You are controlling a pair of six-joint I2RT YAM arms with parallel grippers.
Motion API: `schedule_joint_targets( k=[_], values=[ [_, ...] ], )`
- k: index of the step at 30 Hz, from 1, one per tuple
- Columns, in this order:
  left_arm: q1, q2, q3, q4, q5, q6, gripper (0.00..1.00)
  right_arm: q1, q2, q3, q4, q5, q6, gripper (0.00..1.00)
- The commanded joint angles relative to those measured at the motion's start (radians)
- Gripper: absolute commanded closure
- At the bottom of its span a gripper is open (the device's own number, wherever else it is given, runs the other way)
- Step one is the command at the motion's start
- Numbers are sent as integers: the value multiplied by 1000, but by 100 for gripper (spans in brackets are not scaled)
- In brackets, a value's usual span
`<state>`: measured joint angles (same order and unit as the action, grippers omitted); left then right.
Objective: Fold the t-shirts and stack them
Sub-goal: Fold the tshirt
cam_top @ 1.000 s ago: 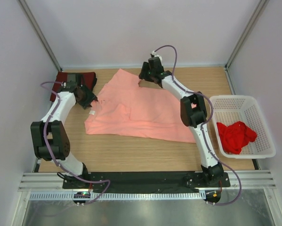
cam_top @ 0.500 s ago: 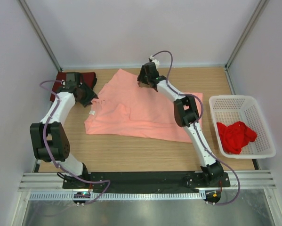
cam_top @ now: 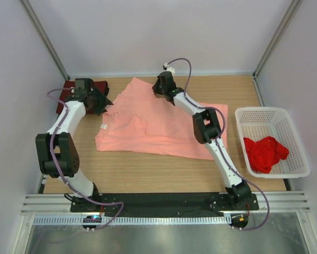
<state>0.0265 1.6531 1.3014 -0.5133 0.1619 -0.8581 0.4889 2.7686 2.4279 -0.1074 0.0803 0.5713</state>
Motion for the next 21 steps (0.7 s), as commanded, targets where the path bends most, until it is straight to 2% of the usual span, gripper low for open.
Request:
schedule_joint_targets(
  k=[1,8,13,17,21],
  values=[
    [6,16,77,49,-8,11,51,8,-73,-16,178,-138,-65,99],
    [15,51,142,-31,-105,54,46,25,-164,-84,255,-381,-182,99],
    [23,108,200,-46,-56,56,44,56,-245,-168,219,-528,-296,99],
    [23,165,278,-94,-33,76,43,88,-337,-337,183,-577,-407,99],
    [23,156,234,-91,-6,80,42,103,-414,-446,77,-642,-530,99]
  ],
)
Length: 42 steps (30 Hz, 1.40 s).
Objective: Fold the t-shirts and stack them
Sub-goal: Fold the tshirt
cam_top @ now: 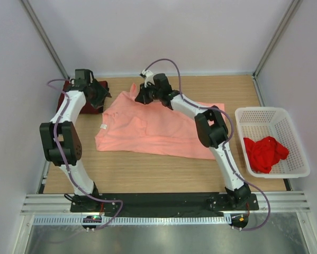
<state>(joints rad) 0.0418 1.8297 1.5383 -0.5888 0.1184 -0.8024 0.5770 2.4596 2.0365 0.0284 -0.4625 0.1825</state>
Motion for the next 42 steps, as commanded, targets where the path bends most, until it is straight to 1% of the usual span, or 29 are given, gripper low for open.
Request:
schedule_joint_targets(
  k=[1,3,4,5,7,8,10,11,12,13,14,16,18,19,22,23,26,28,29,30,31,32,33,34,36,37,38,40,42],
  values=[
    [7,-32,-13,-8,44,31,41,18,-120,-76,-80,-108,-164,99],
    [6,-32,-24,-3,67,46,40,20,-154,-128,-139,-117,-216,95],
    [4,-24,-27,-2,76,80,40,20,-162,-143,-162,-116,-233,92],
    [1,-18,-26,0,81,95,40,20,-181,-175,-191,-113,-250,84],
    [-8,5,-18,4,86,149,40,20,-204,-215,-196,-104,-255,80],
    [-14,16,-11,4,87,164,40,18,-223,-269,-183,-96,-255,75],
    [-23,39,8,4,87,184,40,20,-298,-340,-142,-58,-232,71],
    [-32,61,28,3,89,189,40,18,-327,-417,-89,-36,-223,67],
    [-31,72,42,0,87,189,40,17,-356,-458,-61,-18,-212,65],
    [-33,83,52,-8,80,187,40,12,-420,-496,-36,16,-186,64],
    [-71,110,75,-25,72,181,40,11,-450,-560,17,37,-180,61],
    [-85,137,86,-14,90,178,39,-5,-525,-611,53,108,-99,59],
    [-102,189,106,12,84,183,39,-14,-554,-624,32,197,-36,58],
    [-103,206,118,21,81,184,39,-20,-565,-613,7,275,29,58],
    [-103,275,180,64,116,219,40,-37,-554,-511,-200,424,113,59],
    [-103,290,196,64,113,230,40,-54,-530,-433,-331,502,148,60],
    [-100,312,249,57,54,275,42,-86,-502,-345,-486,571,210,61],
    [-95,318,266,60,34,317,42,-129,-498,-316,-528,584,236,60],
    [-92,321,270,57,21,334,42,-147,-487,-303,-573,593,279,60],
    [-89,325,272,61,30,348,42,-185,-478,-289,-599,610,302,59],
    [-80,335,273,70,42,373,42,-204,-469,-253,-667,636,328,59],
    [-76,342,275,72,59,382,41,-221,-450,-231,-709,678,415,59],
    [-72,347,273,73,114,391,41,-255,-432,-201,-761,775,458,59],
    [-69,355,264,89,134,407,41,-270,-413,-129,-865,816,503,59],
    [-69,365,260,98,176,423,40,-311,-345,-49,-956,879,595,59],
    [-69,370,260,99,178,430,41,-322,-323,23,-1031,892,618,58],
    [-69,379,266,93,178,440,40,-334,-300,51,-1059,898,636,59],
    [-69,385,267,87,162,453,41,-368,-254,97,-1111,891,689,59],
    [-69,388,269,87,173,473,40,-390,-231,113,-1127,874,719,58]
  ],
)
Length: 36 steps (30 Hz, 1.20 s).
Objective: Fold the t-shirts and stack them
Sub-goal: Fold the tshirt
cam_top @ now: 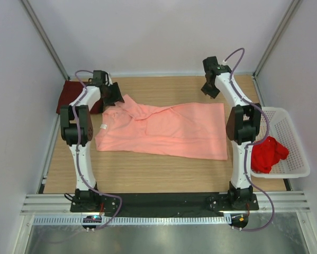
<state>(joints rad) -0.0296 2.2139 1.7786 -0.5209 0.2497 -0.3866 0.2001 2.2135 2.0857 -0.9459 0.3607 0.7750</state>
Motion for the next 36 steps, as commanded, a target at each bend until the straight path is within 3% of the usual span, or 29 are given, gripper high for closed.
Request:
schedule_joint_targets(
  k=[1,14,22,25,29,32,36],
  values=[
    [2,6,30,22,58,64,41,-30,20,73,-163,53,136,57],
    [5,67,110,4,83,137,43,-88,52,62,-128,31,135,55],
    [4,78,125,2,123,147,48,-119,167,197,-228,-19,217,55],
    [3,72,130,2,143,143,58,-128,170,191,-202,-16,237,53],
    [5,46,125,1,134,126,81,-139,169,182,-189,-11,262,41],
    [3,33,125,-8,131,114,95,-145,172,178,-189,7,271,40],
    [3,4,128,-33,102,66,100,-156,178,166,-195,0,291,41]
  ],
)
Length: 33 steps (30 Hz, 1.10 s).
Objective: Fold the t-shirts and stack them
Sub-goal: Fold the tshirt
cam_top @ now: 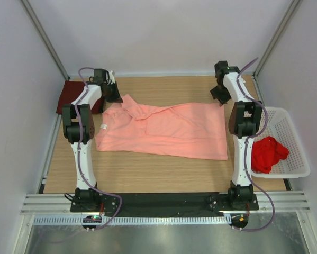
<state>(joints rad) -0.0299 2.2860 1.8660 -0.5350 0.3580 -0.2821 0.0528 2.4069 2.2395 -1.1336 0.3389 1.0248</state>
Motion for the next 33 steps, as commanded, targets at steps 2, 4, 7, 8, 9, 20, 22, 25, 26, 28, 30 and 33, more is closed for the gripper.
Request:
schedule_joint_targets(
  k=[2,4,7,8,9,20,22,25,26,28,30,33],
  values=[
    [4,-80,36,-26,-28,-57,100,-10,-8,11,-9,23,55,41],
    [4,-98,35,-42,-44,-83,100,-11,-6,11,-8,23,63,41],
    [5,-118,27,-60,-56,-103,100,-11,3,12,-6,28,83,41],
    [4,-123,25,-63,-63,-106,100,-11,9,12,-6,35,92,41],
    [5,-126,24,-66,-68,-111,100,-14,12,14,-5,35,98,41],
    [5,-154,27,-115,-93,-135,100,-39,52,34,9,58,189,41],
    [5,-158,32,-131,-97,-135,100,-41,52,32,18,51,195,41],
    [5,-161,53,-169,-116,-134,100,-66,52,32,26,40,198,41],
    [5,-158,61,-180,-122,-135,100,-71,52,32,26,34,201,41],
    [5,-149,85,-209,-125,-141,100,-74,54,29,26,32,204,41],
    [5,-152,85,-210,-120,-149,100,-79,61,31,23,22,205,41],
    [5,-157,87,-220,-120,-161,100,-87,81,40,8,17,207,41]
  ],
)
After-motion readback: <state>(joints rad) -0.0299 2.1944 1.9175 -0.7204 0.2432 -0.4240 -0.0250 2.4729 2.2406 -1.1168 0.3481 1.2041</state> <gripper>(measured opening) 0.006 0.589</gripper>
